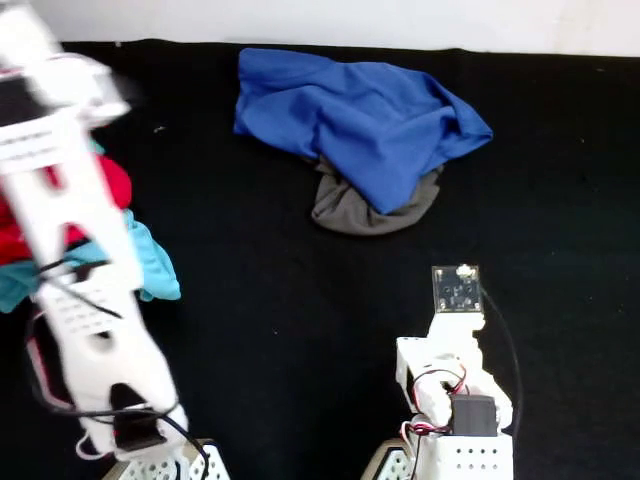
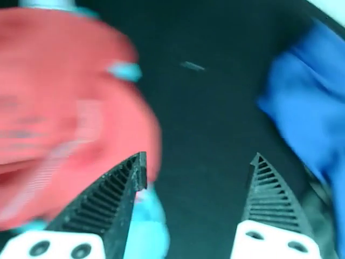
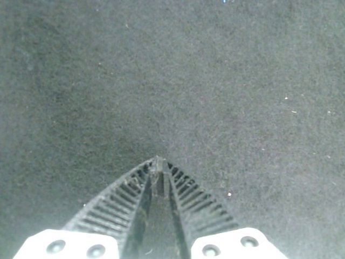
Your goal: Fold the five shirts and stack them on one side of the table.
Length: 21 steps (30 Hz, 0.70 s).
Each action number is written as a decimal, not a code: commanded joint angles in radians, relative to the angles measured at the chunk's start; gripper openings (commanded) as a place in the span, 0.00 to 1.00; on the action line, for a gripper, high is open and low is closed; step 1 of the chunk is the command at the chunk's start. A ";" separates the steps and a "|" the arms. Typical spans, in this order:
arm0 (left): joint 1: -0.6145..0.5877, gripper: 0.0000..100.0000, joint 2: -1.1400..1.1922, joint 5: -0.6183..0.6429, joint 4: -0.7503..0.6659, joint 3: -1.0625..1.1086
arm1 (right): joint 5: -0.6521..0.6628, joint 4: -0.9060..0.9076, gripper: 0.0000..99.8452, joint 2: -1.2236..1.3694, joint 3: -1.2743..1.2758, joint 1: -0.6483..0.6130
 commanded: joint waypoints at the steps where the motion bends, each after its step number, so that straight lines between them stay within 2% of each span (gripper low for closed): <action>1: 0.220 0.29 0.065 0.008 -0.074 -0.002 | -0.008 0.004 0.01 -0.004 0.122 -0.005; 6: 0.415 0.29 0.268 0.008 -0.253 -0.012 | -0.008 0.004 0.01 -0.004 0.122 -0.005; 10: 0.521 0.29 0.398 0.003 -0.417 -0.012 | -0.008 0.004 0.01 -0.004 0.122 -0.005; 14: 0.573 0.29 0.479 0.002 -0.535 -0.012 | -0.008 0.004 0.01 -0.004 0.122 -0.005; 21: 0.588 0.19 0.596 0.002 -0.686 -0.010 | -0.008 0.004 0.01 -0.004 0.122 -0.005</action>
